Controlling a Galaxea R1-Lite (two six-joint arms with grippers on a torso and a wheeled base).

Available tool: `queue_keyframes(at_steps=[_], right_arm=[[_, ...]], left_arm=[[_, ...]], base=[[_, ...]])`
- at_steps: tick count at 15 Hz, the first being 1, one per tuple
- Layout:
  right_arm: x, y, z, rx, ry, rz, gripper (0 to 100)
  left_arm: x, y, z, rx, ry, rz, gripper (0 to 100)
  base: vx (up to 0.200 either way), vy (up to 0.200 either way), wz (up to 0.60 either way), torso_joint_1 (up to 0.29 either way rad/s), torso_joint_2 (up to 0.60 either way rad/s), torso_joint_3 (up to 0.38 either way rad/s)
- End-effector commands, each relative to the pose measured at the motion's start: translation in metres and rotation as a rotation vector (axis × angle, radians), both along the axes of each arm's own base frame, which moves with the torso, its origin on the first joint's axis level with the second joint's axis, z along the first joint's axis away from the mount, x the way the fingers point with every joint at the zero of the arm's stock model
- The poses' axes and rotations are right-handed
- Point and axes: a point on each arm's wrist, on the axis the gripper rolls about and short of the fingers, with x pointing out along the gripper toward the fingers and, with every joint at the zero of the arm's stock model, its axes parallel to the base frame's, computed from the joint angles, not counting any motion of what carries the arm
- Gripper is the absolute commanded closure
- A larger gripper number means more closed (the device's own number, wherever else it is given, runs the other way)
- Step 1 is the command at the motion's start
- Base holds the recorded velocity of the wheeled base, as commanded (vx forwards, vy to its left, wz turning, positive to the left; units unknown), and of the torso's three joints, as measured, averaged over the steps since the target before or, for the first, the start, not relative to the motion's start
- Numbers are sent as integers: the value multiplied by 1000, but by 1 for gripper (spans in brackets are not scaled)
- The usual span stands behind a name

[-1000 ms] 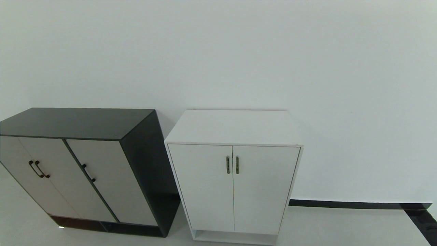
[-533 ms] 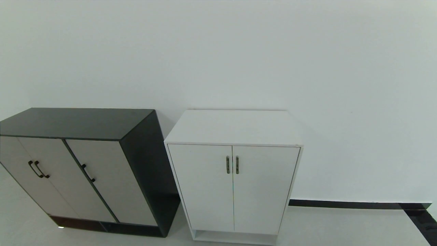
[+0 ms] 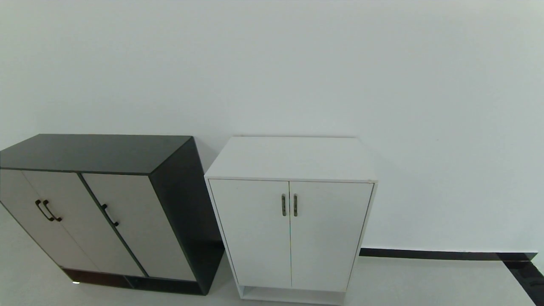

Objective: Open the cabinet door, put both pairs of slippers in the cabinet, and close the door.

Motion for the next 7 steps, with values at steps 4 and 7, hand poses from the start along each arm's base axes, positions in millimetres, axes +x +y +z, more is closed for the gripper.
queue_keyframes(at_steps=[4, 7], right_arm=[[-1, 0, 0, -2, -17, -1, 100], [-1, 0, 0, -4, -17, 0, 100]], left_arm=[[0, 0, 0, 0, 1, 0, 100], [0, 0, 0, 0, 1, 0, 100]], base=[[0, 0, 0, 0, 0, 0], [0, 0, 0, 0, 0, 0]])
